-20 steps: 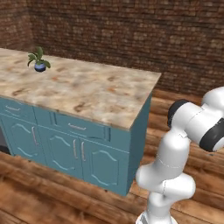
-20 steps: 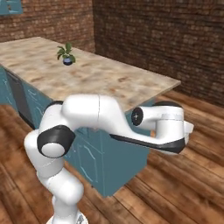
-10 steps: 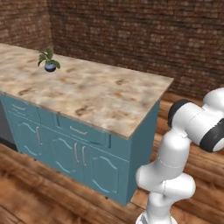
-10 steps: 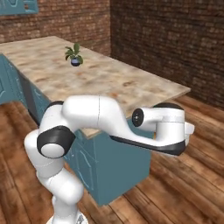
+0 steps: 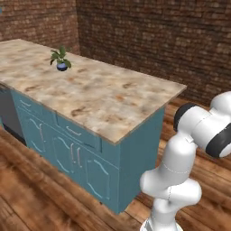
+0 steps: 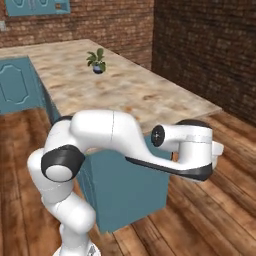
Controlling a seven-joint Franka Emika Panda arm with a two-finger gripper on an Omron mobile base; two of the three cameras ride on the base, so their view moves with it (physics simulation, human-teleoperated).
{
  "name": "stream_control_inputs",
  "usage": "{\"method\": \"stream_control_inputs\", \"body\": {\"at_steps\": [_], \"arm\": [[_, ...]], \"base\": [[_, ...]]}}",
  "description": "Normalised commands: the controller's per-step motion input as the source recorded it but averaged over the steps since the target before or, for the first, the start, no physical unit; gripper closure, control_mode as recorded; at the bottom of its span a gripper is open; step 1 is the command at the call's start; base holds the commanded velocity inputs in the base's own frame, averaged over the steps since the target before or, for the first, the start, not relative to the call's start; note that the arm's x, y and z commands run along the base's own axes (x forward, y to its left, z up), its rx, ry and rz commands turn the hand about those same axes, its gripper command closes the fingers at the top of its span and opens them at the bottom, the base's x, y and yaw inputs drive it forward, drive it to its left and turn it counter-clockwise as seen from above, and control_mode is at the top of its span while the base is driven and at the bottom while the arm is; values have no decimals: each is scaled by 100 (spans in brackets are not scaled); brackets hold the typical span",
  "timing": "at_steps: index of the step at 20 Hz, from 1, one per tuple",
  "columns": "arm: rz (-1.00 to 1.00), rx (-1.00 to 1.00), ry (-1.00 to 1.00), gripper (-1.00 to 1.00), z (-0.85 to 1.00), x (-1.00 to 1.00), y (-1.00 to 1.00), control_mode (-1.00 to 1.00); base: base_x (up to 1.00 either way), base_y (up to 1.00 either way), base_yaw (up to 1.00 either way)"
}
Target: The kettle is done boiling. Turn off the stove, then wait for 300 timesteps before moving the kettle to the dining table.
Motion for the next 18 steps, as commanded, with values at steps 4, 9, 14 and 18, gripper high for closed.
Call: {"method": "stream_control_inputs", "body": {"at_steps": [4, 9, 14, 18], "arm": [[0, 0, 0, 100, 0, 0, 0, 100], [0, 0, 0, 100, 0, 0, 0, 100], [0, 0, 0, 100, 0, 0, 0, 100], [0, 0, 0, 100, 0, 0, 0, 100]], "base": [[0, -81, 37], [0, -77, 38], [0, -75, 39], [0, -74, 39]]}}
